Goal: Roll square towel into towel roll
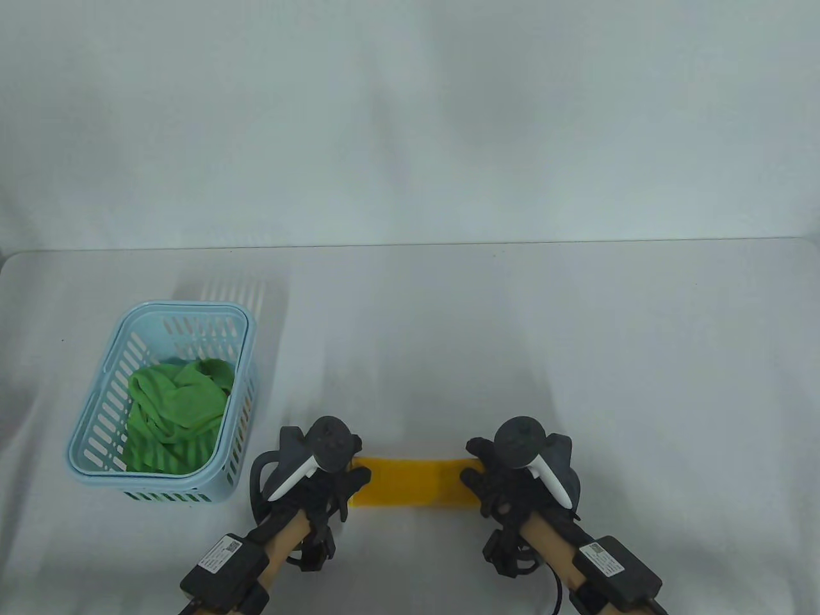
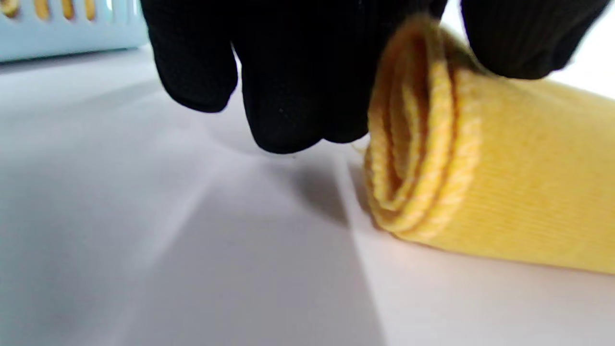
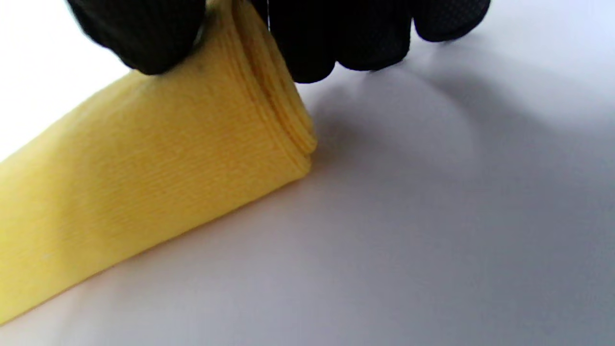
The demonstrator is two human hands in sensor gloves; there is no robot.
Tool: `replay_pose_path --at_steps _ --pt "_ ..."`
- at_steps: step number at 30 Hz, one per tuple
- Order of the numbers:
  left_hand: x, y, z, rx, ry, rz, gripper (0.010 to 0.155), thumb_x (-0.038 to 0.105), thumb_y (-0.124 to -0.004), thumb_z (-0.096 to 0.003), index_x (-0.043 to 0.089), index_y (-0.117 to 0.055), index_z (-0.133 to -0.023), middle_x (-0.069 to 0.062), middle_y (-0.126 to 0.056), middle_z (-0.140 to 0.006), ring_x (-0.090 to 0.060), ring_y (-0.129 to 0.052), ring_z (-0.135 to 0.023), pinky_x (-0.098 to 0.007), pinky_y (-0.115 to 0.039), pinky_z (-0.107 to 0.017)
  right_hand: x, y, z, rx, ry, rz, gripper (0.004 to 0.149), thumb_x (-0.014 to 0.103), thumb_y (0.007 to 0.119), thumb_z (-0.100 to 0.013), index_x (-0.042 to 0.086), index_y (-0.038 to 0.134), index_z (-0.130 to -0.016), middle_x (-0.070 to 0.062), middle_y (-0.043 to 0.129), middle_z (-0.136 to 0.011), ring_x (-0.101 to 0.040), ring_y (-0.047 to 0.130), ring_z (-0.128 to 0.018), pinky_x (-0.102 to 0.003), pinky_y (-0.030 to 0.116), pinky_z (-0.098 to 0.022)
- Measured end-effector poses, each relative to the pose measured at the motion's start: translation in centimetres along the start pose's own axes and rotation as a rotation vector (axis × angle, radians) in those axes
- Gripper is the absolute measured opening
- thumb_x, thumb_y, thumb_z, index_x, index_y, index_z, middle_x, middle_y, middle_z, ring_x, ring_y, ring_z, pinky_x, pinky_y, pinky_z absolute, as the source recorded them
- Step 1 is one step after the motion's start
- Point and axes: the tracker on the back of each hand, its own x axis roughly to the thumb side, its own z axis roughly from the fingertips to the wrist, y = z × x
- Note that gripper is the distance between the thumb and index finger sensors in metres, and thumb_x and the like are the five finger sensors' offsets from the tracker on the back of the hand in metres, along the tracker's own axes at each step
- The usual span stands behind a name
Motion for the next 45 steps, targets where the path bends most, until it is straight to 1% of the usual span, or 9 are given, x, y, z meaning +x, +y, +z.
replay_pose_path --at_steps 7,15,21,25,29,32,39,42,45 --pt "-0.6 0.2 0.0 0.008 0.014 0.014 0.073 0.057 -0.074 -0.0353 0.03 -0.062 -0.102 0.003 -0.079 -0.099 -0.023 -0.091 -0.085 -0.05 -0.073 -0.067 -0.2 -0.6 0.1 -0.016 -0.008 -0.011 0.069 0.055 0.077 -0.031 0.035 0.057 -0.095 0.003 0.069 -0.097 -0.031 0.068 -0.091 -0.056 0.059 -0.066" --pt "-0.1 1.3 0.9 0.081 -0.019 -0.017 0.076 0.06 -0.073 -0.0342 0.031 -0.06 -0.103 0.003 -0.075 -0.103 -0.026 -0.088 -0.089 -0.052 -0.071 -0.068 0.3 -1.1 0.7 -0.043 -0.041 0.006 0.072 0.056 0.078 -0.03 0.036 0.054 -0.096 0.004 0.064 -0.101 -0.032 0.062 -0.096 -0.057 0.056 -0.068" --pt "0.7 2.5 2.2 0.178 -0.053 -0.051 0.078 0.063 -0.072 -0.0337 0.032 -0.059 -0.104 0.003 -0.073 -0.105 -0.027 -0.085 -0.091 -0.053 -0.07 -0.069 1.4 -1.3 1.8 -0.083 -0.122 0.093 0.076 0.056 0.079 -0.03 0.037 0.048 -0.097 0.006 0.052 -0.106 -0.032 0.049 -0.104 -0.06 0.047 -0.073" --pt "1.2 3.6 3.1 0.237 -0.094 -0.053 0.078 0.063 -0.072 -0.0337 0.032 -0.059 -0.104 0.003 -0.072 -0.105 -0.027 -0.085 -0.092 -0.053 -0.069 -0.07 3.1 -0.9 2.8 -0.072 -0.228 0.13 0.077 0.054 0.078 -0.03 0.037 0.045 -0.097 0.006 0.047 -0.108 -0.032 0.044 -0.106 -0.061 0.042 -0.074" --pt "1.4 4.4 3.7 0.267 -0.128 -0.017 0.078 0.063 -0.072 -0.0339 0.032 -0.059 -0.104 0.003 -0.072 -0.105 -0.027 -0.084 -0.092 -0.053 -0.069 -0.07 5.8 0.6 3.6 -0.051 -0.325 0.258 0.077 0.055 0.078 -0.031 0.037 0.044 -0.098 0.007 0.047 -0.108 -0.032 0.045 -0.106 -0.061 0.044 -0.074" --pt "1.4 4.8 4.0 0.282 -0.138 -0.012 0.078 0.063 -0.072 -0.034 0.032 -0.059 -0.104 0.003 -0.072 -0.105 -0.027 -0.084 -0.092 -0.053 -0.069 -0.07 7.3 2.3 3.3 -0.008 -0.345 0.38 0.079 0.056 0.078 -0.03 0.037 0.043 -0.098 0.007 0.046 -0.108 -0.032 0.045 -0.106 -0.061 0.044 -0.074" --pt "0.9 5.0 4.0 0.283 -0.133 -0.004 0.077 0.062 -0.072 -0.0343 0.031 -0.059 -0.104 0.002 -0.072 -0.105 -0.027 -0.084 -0.092 -0.053 -0.069 -0.07 9.3 5.5 1.0 0.088 -0.267 0.568 0.09 0.06 0.079 -0.027 0.036 0.033 -0.1 0.008 0.036 -0.111 -0.031 0.036 -0.108 -0.062 0.037 -0.076" --pt "0.8 5.0 4.0 0.279 -0.13 0.003 0.077 0.062 -0.072 -0.0343 0.031 -0.059 -0.104 0.002 -0.072 -0.105 -0.028 -0.084 -0.092 -0.053 -0.069 -0.07 9.4 6.5 0.3 0.111 -0.235 0.646 0.09 0.06 0.079 -0.027 0.035 0.034 -0.1 0.007 0.038 -0.11 -0.031 0.038 -0.107 -0.062 0.037 -0.076" --pt "0.9 5.0 4.0 0.281 -0.134 0.003 0.077 0.062 -0.072 -0.0342 0.031 -0.06 -0.104 0.002 -0.072 -0.105 -0.028 -0.084 -0.092 -0.053 -0.069 -0.07 9.7 6.9 0.1 0.074 -0.239 0.667 0.086 0.057 0.08 -0.027 0.032 0.04 -0.099 0.005 0.046 -0.107 -0.03 0.046 -0.104 -0.062 0.04 -0.075"
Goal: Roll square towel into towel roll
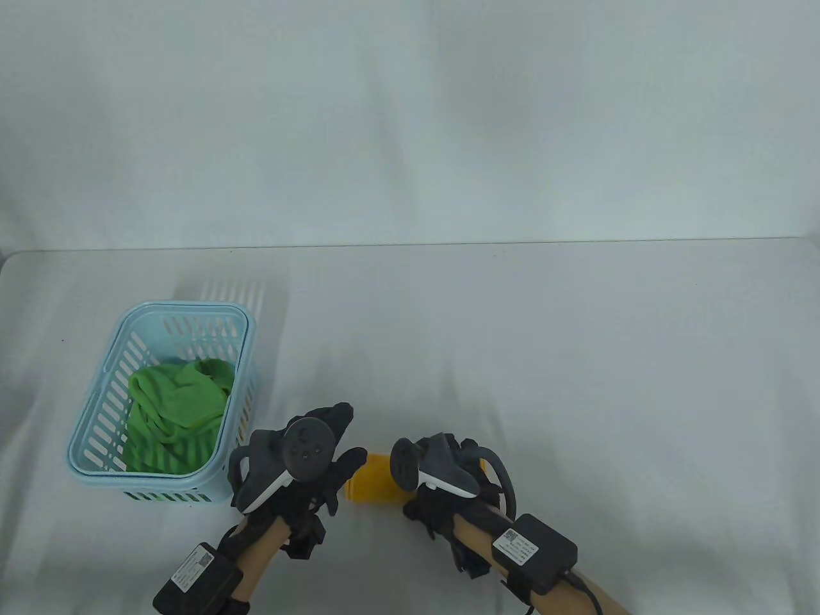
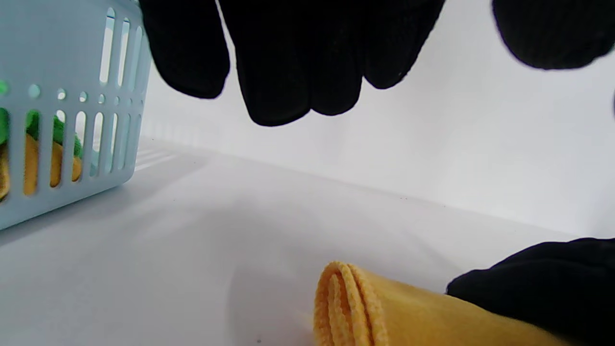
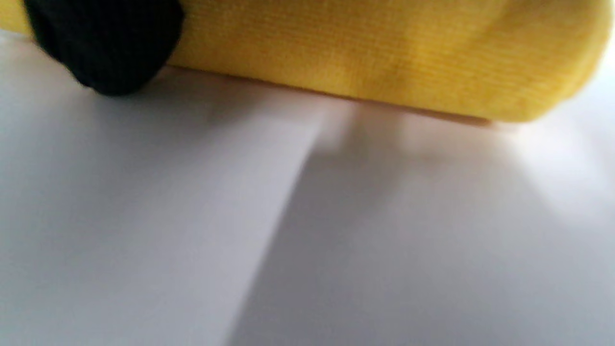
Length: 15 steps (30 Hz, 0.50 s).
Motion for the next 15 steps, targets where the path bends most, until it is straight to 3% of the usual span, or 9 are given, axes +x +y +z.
replay_pose_path --at_steps 7,15 --pt "0.1 0.0 -0.1 -0.001 -0.008 -0.005 0.077 0.062 -0.072 -0.0344 0.031 -0.06 -0.104 0.002 -0.073 -0.105 -0.027 -0.084 -0.093 -0.053 -0.069 -0.07 0.1 -0.8 -1.7 0.024 0.024 -0.07 0.078 0.051 0.087 -0.026 0.03 0.053 -0.093 0.003 0.058 -0.097 -0.029 0.059 -0.093 -0.059 0.048 -0.073" --pt "0.1 -0.1 -0.2 -0.014 -0.004 -0.009 0.076 0.062 -0.072 -0.0344 0.031 -0.06 -0.104 0.002 -0.073 -0.105 -0.027 -0.084 -0.093 -0.053 -0.069 -0.07 -0.4 -1.3 -3.3 0.071 0.054 -0.165 0.069 0.047 0.091 -0.026 0.028 0.065 -0.086 0.002 0.064 -0.09 -0.029 0.063 -0.086 -0.058 0.049 -0.072"
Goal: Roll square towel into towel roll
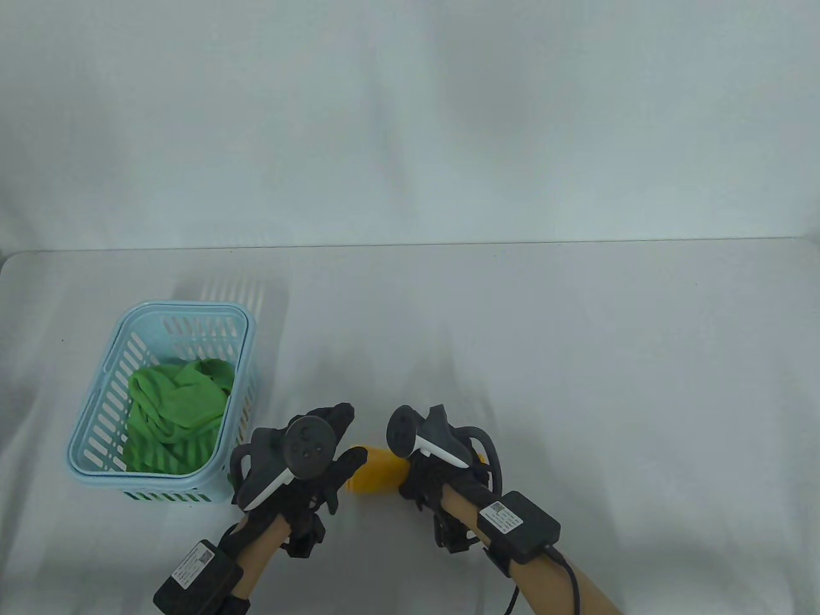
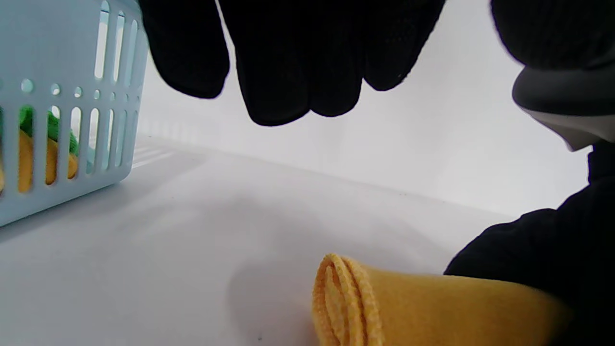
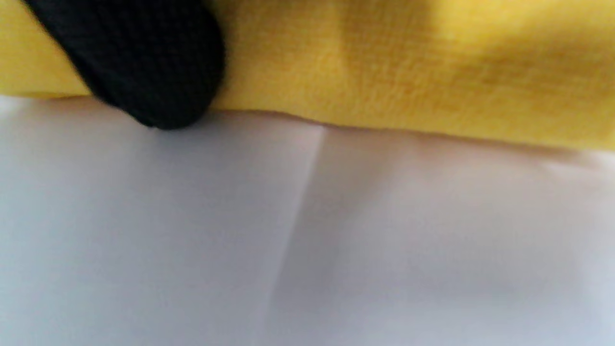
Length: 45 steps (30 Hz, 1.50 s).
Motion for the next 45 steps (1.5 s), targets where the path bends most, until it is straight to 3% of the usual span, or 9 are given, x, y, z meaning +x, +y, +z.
replay_pose_path --at_steps 7,13,16,20,24,31,36,45 --pt "0.0 0.1 0.1 -0.001 0.01 0.003 0.077 0.062 -0.072 -0.0346 0.031 -0.059 -0.104 0.002 -0.072 -0.105 -0.028 -0.083 -0.093 -0.053 -0.069 -0.07 -0.5 -0.5 0.4 -0.059 0.001 -0.04 0.067 0.049 0.09 -0.026 0.028 0.066 -0.085 0.003 0.067 -0.088 -0.029 0.068 -0.084 -0.057 0.053 -0.071" --pt "-0.1 1.4 0.5 0.061 0.005 0.035 0.077 0.062 -0.072 -0.0345 0.031 -0.059 -0.104 0.003 -0.072 -0.105 -0.027 -0.083 -0.093 -0.053 -0.069 -0.07 -3.0 -4.9 2.4 -0.185 0.045 -0.177 0.067 0.047 0.091 -0.025 0.028 0.067 -0.084 0.002 0.068 -0.088 -0.029 0.067 -0.084 -0.058 0.052 -0.071" --pt "-0.1 1.7 0.8 0.082 0.005 0.032 0.077 0.062 -0.072 -0.0346 0.032 -0.059 -0.104 0.003 -0.071 -0.105 -0.027 -0.083 -0.094 -0.053 -0.069 -0.07 -5.7 -8.1 3.1 -0.279 0.104 -0.194 0.067 0.047 0.092 -0.025 0.029 0.067 -0.085 0.002 0.067 -0.089 -0.029 0.067 -0.084 -0.058 0.052 -0.071" --pt "-0.1 1.7 0.9 0.082 0.005 0.032 0.077 0.062 -0.072 -0.0345 0.032 -0.059 -0.104 0.003 -0.071 -0.105 -0.027 -0.083 -0.093 -0.053 -0.069 -0.07 -10.4 -11.5 3.3 -0.418 0.232 -0.069 0.067 0.047 0.092 -0.025 0.029 0.067 -0.085 0.003 0.067 -0.089 -0.029 0.067 -0.085 -0.058 0.051 -0.072" --pt "-0.1 1.6 0.8 0.08 0.003 0.023 0.077 0.062 -0.072 -0.0345 0.031 -0.059 -0.104 0.003 -0.072 -0.105 -0.028 -0.083 -0.093 -0.053 -0.069 -0.07 -15.8 -13.1 2.9 -0.505 0.39 0.057 0.067 0.047 0.091 -0.025 0.03 0.066 -0.085 0.004 0.066 -0.089 -0.028 0.066 -0.086 -0.058 0.051 -0.072" --pt "0.0 1.5 0.8 0.067 0.012 0.023 0.077 0.062 -0.071 -0.0344 0.031 -0.059 -0.104 0.003 -0.072 -0.105 -0.027 -0.083 -0.093 -0.053 -0.069 -0.07 -24.9 -12.3 0.9 -0.524 0.646 0.211 0.067 0.047 0.091 -0.026 0.032 0.064 -0.085 0.006 0.064 -0.091 -0.026 0.064 -0.088 -0.057 0.049 -0.073" --pt "0.1 1.3 0.7 0.058 0.018 0.02 0.077 0.062 -0.071 -0.0344 0.032 -0.059 -0.104 0.003 -0.072 -0.105 -0.027 -0.083 -0.093 -0.053 -0.069 -0.07 -29.9 -9.8 0.1 -0.496 0.777 0.135 0.067 0.047 0.09 -0.026 0.033 0.062 -0.086 0.007 0.062 -0.092 -0.025 0.062 -0.089 -0.057 0.048 -0.074" --pt "0.3 0.8 0.7 0.033 0.029 0.003 0.077 0.062 -0.071 -0.0344 0.031 -0.06 -0.104 0.003 -0.073 -0.104 -0.027 -0.083 -0.093 -0.053 -0.069 -0.07 -32.6 -6.1 -1.6 -0.377 0.785 -0.038 0.069 0.048 0.089 -0.027 0.033 0.06 -0.088 0.006 0.061 -0.093 -0.026 0.063 -0.09 -0.057 0.05 -0.073"
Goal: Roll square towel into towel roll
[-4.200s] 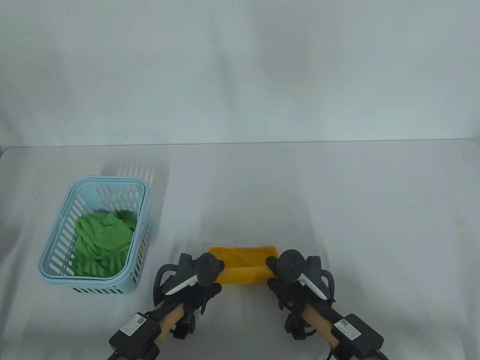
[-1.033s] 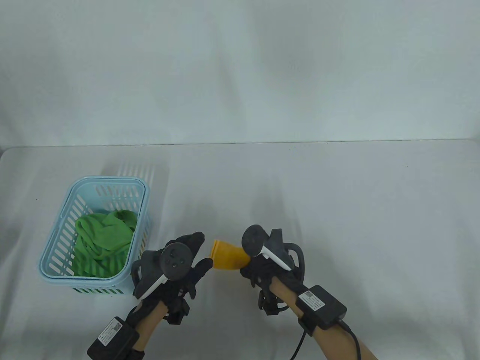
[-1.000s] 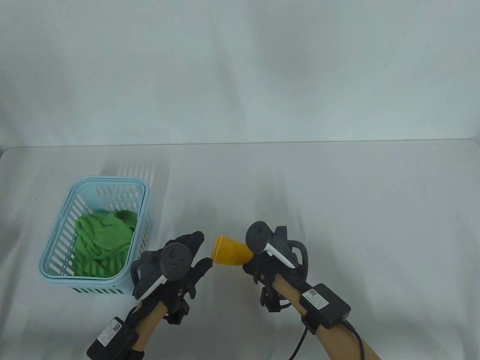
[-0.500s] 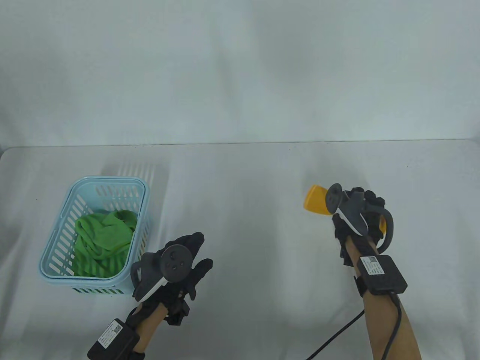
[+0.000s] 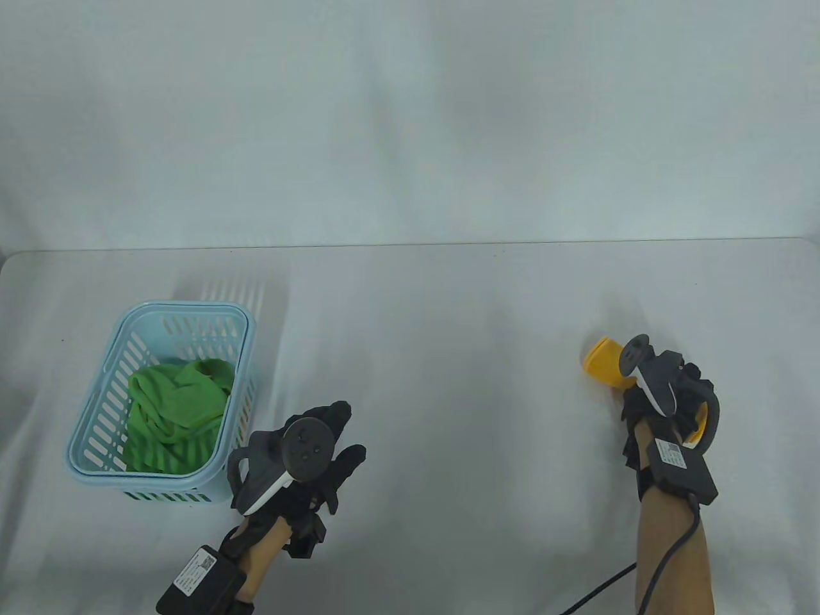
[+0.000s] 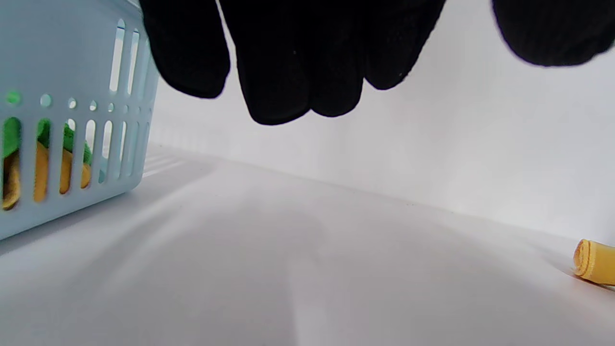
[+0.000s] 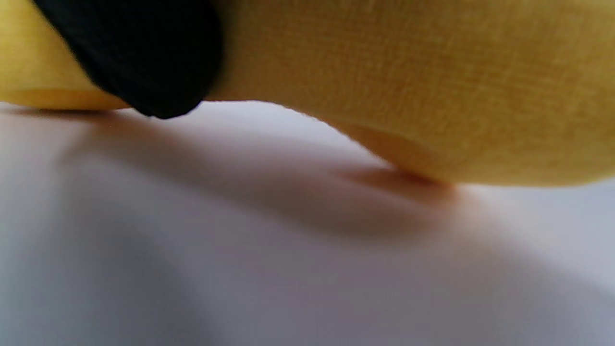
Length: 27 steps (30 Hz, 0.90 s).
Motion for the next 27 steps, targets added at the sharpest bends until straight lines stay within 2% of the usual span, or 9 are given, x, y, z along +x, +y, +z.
replay_pose_path --at_steps 2,4,10,15,27 --pt "0.0 0.0 0.0 -0.003 0.001 -0.001 0.077 0.062 -0.071 -0.0344 0.031 -0.06 -0.104 0.003 -0.073 -0.104 -0.027 -0.083 -0.093 -0.053 -0.069 -0.07 0.1 0.6 -0.2 0.08 -0.01 -0.047 0.072 0.048 0.088 -0.027 0.032 0.057 -0.091 0.005 0.059 -0.096 -0.027 0.062 -0.092 -0.058 0.049 -0.073" --pt "0.0 -0.1 0.0 -0.005 0.003 -0.001 0.077 0.062 -0.071 -0.0343 0.031 -0.06 -0.104 0.003 -0.073 -0.104 -0.027 -0.084 -0.093 -0.053 -0.069 -0.07 0.1 0.8 -0.3 0.111 -0.011 -0.053 0.074 0.048 0.086 -0.029 0.032 0.054 -0.094 0.005 0.057 -0.1 -0.028 0.06 -0.095 -0.058 0.049 -0.073" --pt "0.0 -0.1 -0.1 -0.01 0.002 -0.002 0.077 0.062 -0.071 -0.0344 0.031 -0.06 -0.104 0.003 -0.073 -0.104 -0.027 -0.083 -0.093 -0.053 -0.069 -0.07 -0.1 0.2 -0.1 0.129 -0.01 -0.022 0.086 0.051 0.086 -0.027 0.035 0.041 -0.099 0.007 0.045 -0.107 -0.03 0.047 -0.105 -0.061 0.043 -0.075" --pt "0.0 -0.1 -0.1 -0.005 0.0 -0.001 0.077 0.062 -0.071 -0.0344 0.031 -0.06 -0.104 0.003 -0.073 -0.104 -0.028 -0.083 -0.093 -0.053 -0.069 -0.07 -0.4 -0.7 0.7 0.139 -0.024 0.018 0.091 0.054 0.086 -0.026 0.036 0.036 -0.1 0.008 0.039 -0.109 -0.03 0.041 -0.107 -0.062 0.039 -0.076" --pt "0.2 -0.2 -0.2 -0.007 -0.017 -0.011 0.076 0.061 -0.071 -0.0346 0.031 -0.06 -0.104 0.002 -0.073 -0.105 -0.028 -0.083 -0.093 -0.054 -0.069 -0.07 -0.1 -7.6 5.3 0.031 -0.108 -0.029 0.084 0.06 0.075 -0.029 0.039 0.036 -0.1 0.008 0.04 -0.11 -0.032 0.04 -0.108 -0.064 0.038 -0.076"
